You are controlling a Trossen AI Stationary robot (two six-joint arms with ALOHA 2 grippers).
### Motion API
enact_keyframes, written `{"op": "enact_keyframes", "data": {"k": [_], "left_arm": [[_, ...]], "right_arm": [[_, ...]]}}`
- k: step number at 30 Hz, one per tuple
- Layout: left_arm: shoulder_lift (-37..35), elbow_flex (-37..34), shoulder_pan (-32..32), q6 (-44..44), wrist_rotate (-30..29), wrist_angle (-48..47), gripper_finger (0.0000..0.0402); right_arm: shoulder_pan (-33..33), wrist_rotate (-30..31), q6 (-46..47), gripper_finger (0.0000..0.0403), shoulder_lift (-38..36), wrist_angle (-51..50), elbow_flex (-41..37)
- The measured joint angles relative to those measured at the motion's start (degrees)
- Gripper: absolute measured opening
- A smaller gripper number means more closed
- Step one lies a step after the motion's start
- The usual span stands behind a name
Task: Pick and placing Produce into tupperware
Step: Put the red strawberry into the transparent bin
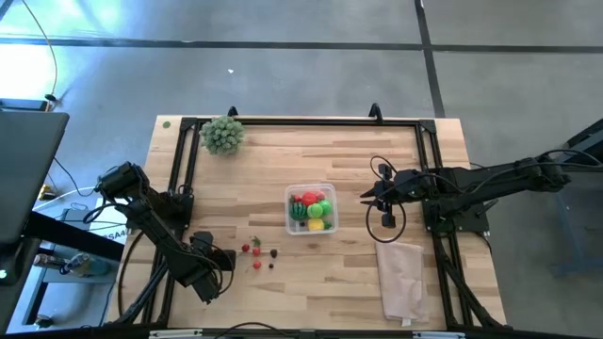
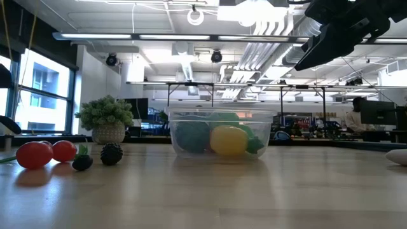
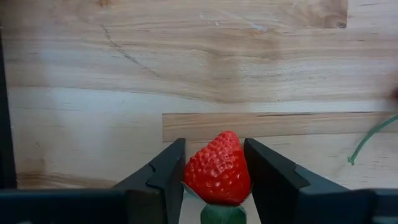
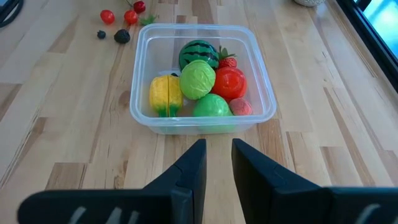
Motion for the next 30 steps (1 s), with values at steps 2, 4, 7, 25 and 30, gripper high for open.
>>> {"op": "enact_keyframes", "data": {"k": [2,4,7,25,30], "left_arm": [[0.0,0.0,0.0,0.0,0.0,0.0,0.0142],[0.0,0.0,0.0,0.0,0.0,0.0,0.0145],[0.0,0.0,0.0,-0.01,0.0,0.02,0.0146],[0.13,2.58,0.0,-0.15,-2.69,-3.31,0.0147],[0.13,7.99,0.04,-0.13,-8.86,-11.37,0.0147]], "right_arm": [[0.02,-0.01,0.0,0.0067,0.0,0.0,0.0],[0.01,0.0,0.0,0.0067,0.02,0.0,0.0],[0.02,0.0,0.0,0.0067,0.0,0.0,0.0],[0.02,0.01,0.0,0.0067,0.0,0.0,0.0],[0.02,-0.01,0.0,0.0067,0.0,0.0,0.0]]}}
